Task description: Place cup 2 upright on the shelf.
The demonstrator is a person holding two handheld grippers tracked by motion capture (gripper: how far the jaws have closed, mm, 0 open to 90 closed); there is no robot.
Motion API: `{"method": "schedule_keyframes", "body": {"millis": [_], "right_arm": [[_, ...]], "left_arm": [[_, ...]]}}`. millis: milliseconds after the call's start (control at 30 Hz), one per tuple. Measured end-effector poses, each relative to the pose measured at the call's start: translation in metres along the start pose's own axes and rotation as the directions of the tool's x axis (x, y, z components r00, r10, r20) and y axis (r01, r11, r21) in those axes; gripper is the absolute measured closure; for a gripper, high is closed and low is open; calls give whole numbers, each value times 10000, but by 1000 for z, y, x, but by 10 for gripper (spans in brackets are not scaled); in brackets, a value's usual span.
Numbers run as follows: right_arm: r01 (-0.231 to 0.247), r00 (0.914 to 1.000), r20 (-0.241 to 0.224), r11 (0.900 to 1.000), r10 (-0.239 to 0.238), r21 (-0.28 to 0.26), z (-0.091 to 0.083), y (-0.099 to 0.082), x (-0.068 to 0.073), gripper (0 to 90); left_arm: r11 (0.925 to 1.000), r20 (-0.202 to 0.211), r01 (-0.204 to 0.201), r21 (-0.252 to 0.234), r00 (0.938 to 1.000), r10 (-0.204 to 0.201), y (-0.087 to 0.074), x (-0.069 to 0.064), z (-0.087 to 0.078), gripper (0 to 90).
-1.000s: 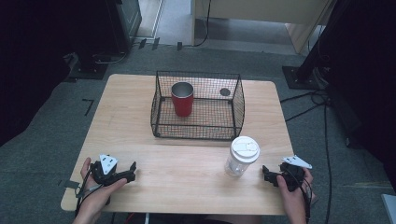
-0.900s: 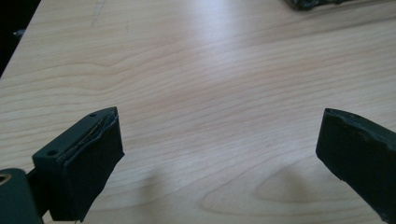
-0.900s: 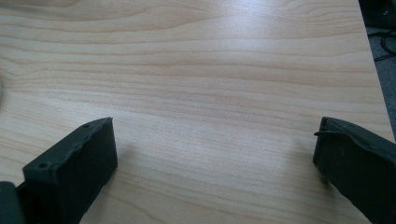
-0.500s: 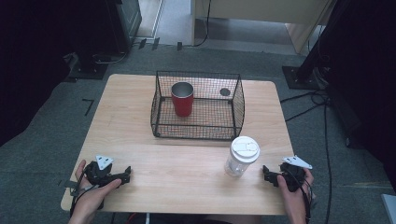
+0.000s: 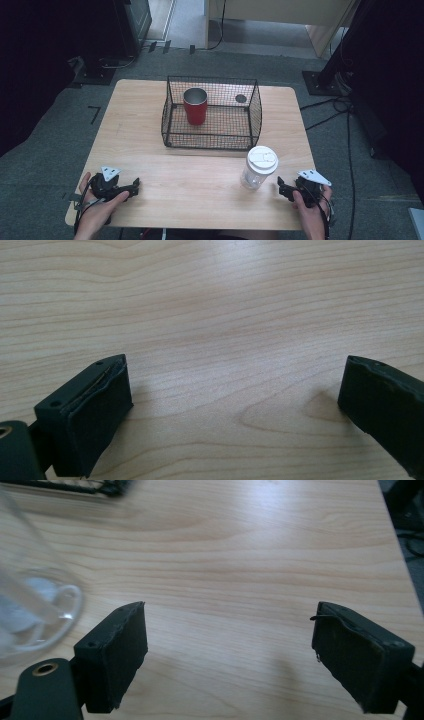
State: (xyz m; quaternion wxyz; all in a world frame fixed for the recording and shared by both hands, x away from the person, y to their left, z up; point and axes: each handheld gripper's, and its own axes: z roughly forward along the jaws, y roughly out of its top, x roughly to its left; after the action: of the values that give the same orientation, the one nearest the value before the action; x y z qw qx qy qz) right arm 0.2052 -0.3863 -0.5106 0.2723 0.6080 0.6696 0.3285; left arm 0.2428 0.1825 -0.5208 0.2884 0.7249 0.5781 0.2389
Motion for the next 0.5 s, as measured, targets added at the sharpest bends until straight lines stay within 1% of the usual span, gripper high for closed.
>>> {"method": "schedule_keyframes", "body": {"millis": [33, 67, 100, 133, 167, 200, 233, 267, 300, 333, 400, 433, 500], "right_arm": [[22, 10000, -28, 10000, -22, -38, -1, 0, 1, 146], [148, 9999, -60, 9996, -150, -224, -2, 0, 3, 144], [203, 9998, 49, 9995, -202, -223, -2, -2, 6, 143], [407, 9989, 247, 9991, -404, -107, -2, -3, 9, 143], [533, 9974, 504, 9981, -517, -311, 0, -5, 12, 141], [570, 9966, 629, 9973, -541, -452, 0, -8, 14, 141], [476, 9977, 488, 9987, -467, -174, 0, -8, 15, 135], [341, 9985, 432, 9994, -338, -57, 0, -8, 16, 135], [217, 9988, 438, 9997, -213, -89, -1, -9, 16, 139], [112, 9994, 334, 9998, -107, -147, -2, -9, 17, 138], [180, 9998, 53, 9996, -179, -204, -6, -8, 21, 137], [199, 9998, 2, 9995, -199, -242, -7, -8, 23, 136], [413, 9989, -219, 9987, -419, -298, -9, -8, 28, 122]], "left_arm": [[10000, -28, 27, 1, 10000, -27, 0, 0, 0, 12], [9999, -98, 110, -13, 9999, -110, 0, 0, 1, 13], [9999, -132, 140, -15, 9998, -140, 1, -1, 1, 13], [9999, -156, 166, -13, 9997, -166, 1, -1, 1, 12], [9998, -116, 223, -4, 9997, -223, 1, -1, 1, 11], [9998, -154, 212, 16, 9997, -211, 2, -1, 2, 0], [9998, -170, 194, 42, 9997, -193, 2, -2, 2, 0], [9998, -182, 201, 46, 9996, -200, 2, -1, 2, 0], [9998, -197, 211, 24, 9996, -210, 3, -1, 3, 0], [9998, -196, 204, 22, 9996, -204, 3, -1, 3, 0], [9998, -189, 207, 16, 9996, -207, 3, -1, 3, 0], [9998, -190, 195, 28, 9996, -194, 3, -1, 3, 0], [9999, -180, 162, 41, 9997, -161, 4, -1, 4, 0]]}}
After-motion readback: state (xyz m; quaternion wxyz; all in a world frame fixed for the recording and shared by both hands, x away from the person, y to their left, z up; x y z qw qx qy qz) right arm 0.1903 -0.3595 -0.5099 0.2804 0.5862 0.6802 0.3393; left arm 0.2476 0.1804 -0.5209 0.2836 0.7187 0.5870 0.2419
